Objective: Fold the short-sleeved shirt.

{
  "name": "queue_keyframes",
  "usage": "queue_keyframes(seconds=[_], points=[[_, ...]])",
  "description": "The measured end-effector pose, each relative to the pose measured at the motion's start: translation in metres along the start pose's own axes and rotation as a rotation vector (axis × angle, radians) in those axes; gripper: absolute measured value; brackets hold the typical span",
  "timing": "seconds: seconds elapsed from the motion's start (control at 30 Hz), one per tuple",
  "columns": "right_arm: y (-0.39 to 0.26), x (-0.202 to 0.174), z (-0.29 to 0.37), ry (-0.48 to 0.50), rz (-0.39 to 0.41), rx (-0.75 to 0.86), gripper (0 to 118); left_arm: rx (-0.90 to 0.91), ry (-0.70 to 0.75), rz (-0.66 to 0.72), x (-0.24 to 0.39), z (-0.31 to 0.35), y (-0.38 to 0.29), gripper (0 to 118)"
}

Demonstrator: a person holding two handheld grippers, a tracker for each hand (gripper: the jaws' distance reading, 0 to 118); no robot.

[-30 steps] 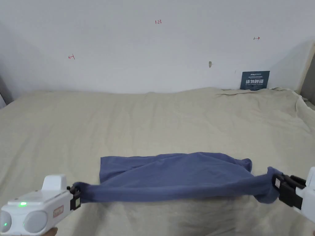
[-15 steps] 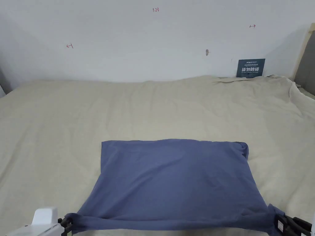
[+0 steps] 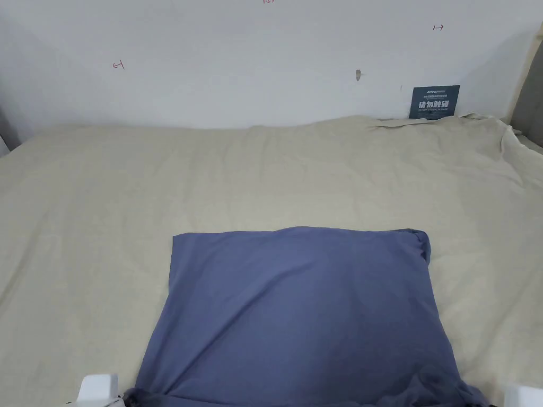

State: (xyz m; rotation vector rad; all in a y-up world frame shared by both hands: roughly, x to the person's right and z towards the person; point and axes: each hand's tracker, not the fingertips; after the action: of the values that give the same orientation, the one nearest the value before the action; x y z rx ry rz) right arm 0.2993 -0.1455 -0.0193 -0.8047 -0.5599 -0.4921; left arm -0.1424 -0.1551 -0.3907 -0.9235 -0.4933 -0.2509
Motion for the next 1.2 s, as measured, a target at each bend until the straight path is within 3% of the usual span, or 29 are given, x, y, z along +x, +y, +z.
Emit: queue_keyframes(seconds=[0.07,0.17,0.23,0.27,0.3,0.33,0.4,0.43,0.5,0.8,0.97,1.07,1.1,1.17,1.2], points=[[-0.003,0.000,-0.008,-0.012,-0.010,-0.029,1,-0.005,0.009,0.004,0.003,-0.001,-0.002,2],[-0.006,-0.001,-0.011,-0.024,-0.019,-0.041,2,-0.007,0.023,0.005,0.006,-0.001,-0.001,16],[-0.004,-0.003,-0.007,-0.025,-0.016,-0.037,7,-0.016,0.036,-0.002,0.010,0.003,0.000,38],[-0.001,-0.005,-0.004,-0.023,-0.009,-0.038,14,-0.013,0.041,-0.007,0.010,0.006,0.001,53],[0.002,-0.009,0.001,-0.034,0.002,-0.037,32,-0.012,0.044,-0.009,0.011,0.009,0.002,73],[0.004,-0.011,0.006,-0.041,0.011,-0.024,47,-0.010,0.047,-0.005,0.010,0.012,0.005,81],[0.013,-0.017,0.019,-0.025,0.031,0.034,53,0.011,0.043,0.022,0.010,0.021,0.011,85],[0.018,-0.021,0.025,-0.029,0.037,0.061,69,0.023,0.031,0.038,0.010,0.026,0.015,99],[0.031,-0.030,0.042,-0.033,0.064,0.136,87,0.092,-0.006,0.054,0.011,0.039,0.024,112],[0.083,-0.077,0.115,-0.023,0.155,0.462,87,0.399,0.004,-0.007,0.032,0.095,0.068,112],[0.088,-0.095,0.129,-0.082,0.212,0.572,87,0.545,0.024,-0.015,0.046,0.113,0.073,102],[0.083,-0.104,0.131,-0.104,0.221,0.610,84,0.608,0.049,-0.034,0.056,0.117,0.069,78],[0.083,-0.103,0.129,-0.118,0.224,0.621,77,0.629,0.052,-0.036,0.059,0.118,0.066,66],[0.080,-0.106,0.130,-0.118,0.226,0.637,48,0.653,0.055,-0.032,0.064,0.119,0.063,37],[0.080,-0.106,0.129,-0.117,0.221,0.639,19,0.655,0.053,-0.034,0.066,0.119,0.062,13]])
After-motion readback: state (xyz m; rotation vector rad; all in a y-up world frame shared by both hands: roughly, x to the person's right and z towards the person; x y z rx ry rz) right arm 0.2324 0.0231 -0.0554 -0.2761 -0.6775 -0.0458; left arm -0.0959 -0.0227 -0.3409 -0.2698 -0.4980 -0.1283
